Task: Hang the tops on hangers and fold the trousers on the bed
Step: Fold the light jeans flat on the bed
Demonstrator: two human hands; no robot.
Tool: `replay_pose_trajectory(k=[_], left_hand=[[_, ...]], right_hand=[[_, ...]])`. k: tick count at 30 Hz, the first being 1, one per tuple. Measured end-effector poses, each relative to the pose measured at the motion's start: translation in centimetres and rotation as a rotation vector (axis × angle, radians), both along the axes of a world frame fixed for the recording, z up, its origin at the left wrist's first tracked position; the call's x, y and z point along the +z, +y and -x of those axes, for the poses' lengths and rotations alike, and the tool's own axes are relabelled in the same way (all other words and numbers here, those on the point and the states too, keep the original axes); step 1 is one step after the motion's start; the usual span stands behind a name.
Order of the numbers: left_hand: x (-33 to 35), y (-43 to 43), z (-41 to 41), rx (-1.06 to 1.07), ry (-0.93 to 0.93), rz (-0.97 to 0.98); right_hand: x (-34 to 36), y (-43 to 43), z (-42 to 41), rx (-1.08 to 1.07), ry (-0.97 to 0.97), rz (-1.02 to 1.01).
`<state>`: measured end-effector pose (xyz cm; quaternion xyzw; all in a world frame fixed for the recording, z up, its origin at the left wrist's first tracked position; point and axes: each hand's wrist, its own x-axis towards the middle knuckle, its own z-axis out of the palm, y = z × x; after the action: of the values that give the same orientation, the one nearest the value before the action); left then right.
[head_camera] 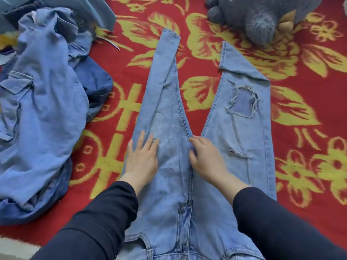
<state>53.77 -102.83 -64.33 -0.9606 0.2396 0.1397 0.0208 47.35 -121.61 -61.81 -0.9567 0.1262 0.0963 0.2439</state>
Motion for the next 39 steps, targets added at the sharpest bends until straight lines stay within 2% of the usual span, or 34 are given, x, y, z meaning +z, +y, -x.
replay_pose_trajectory(k=[4, 8, 14, 16, 19, 21, 25, 28, 30, 34, 39], left_hand=[[-1.7, 0.4, -5.6, -0.089, -0.094, -0.050], [-1.8, 2.0, -10.5, -0.107, -0.146, -0.082], [-2.9, 5.5, -16.2, 0.093, 0.002, -0.009], [-3.3, 5.8, -18.1, 0.048, -0.019, 0.018], [-3.6, 5.4, -20.8, -0.144, -0.114, 0.071], [-4.1, 4.9, -22.4, -0.235, -0.139, 0.085], [-4.9, 3.4, -23.9, -0.159, -0.028, 0.120], [-5.1, 2.8, -24.3, -0.130, 0.021, 0.118], [-4.7, 3.0, -24.7, -0.166, 0.038, 0.116], [-3.8, 3.5, -25.3, -0.193, 0.097, 0.125], [-2.5, 2.2, -25.6, -0.067, 0.183, 0.163]], right_hand=[[-2.1, 0.6, -7.0, 0.134, -0.039, 0.104], [-3.2, 1.5, -13.6, 0.130, -0.031, 0.140], [-4.0, 3.7, -24.1, 0.121, 0.051, 0.167], [-4.5, 4.4, -27.0, 0.083, 0.067, 0.162], [-5.1, 3.8, -31.1, 0.012, 0.077, 0.164], [-5.2, 2.6, -33.8, -0.032, 0.077, 0.135], [-4.7, 0.8, -39.7, -0.171, 0.019, 0.062], [-3.8, 0.8, -43.7, -0.170, -0.023, -0.145], [-3.9, 1.2, -44.5, -0.072, -0.004, -0.202], [-5.4, 0.3, -41.9, 0.118, 0.060, 0.094], [-5.6, -1.3, -33.4, 0.232, 0.090, 0.258]])
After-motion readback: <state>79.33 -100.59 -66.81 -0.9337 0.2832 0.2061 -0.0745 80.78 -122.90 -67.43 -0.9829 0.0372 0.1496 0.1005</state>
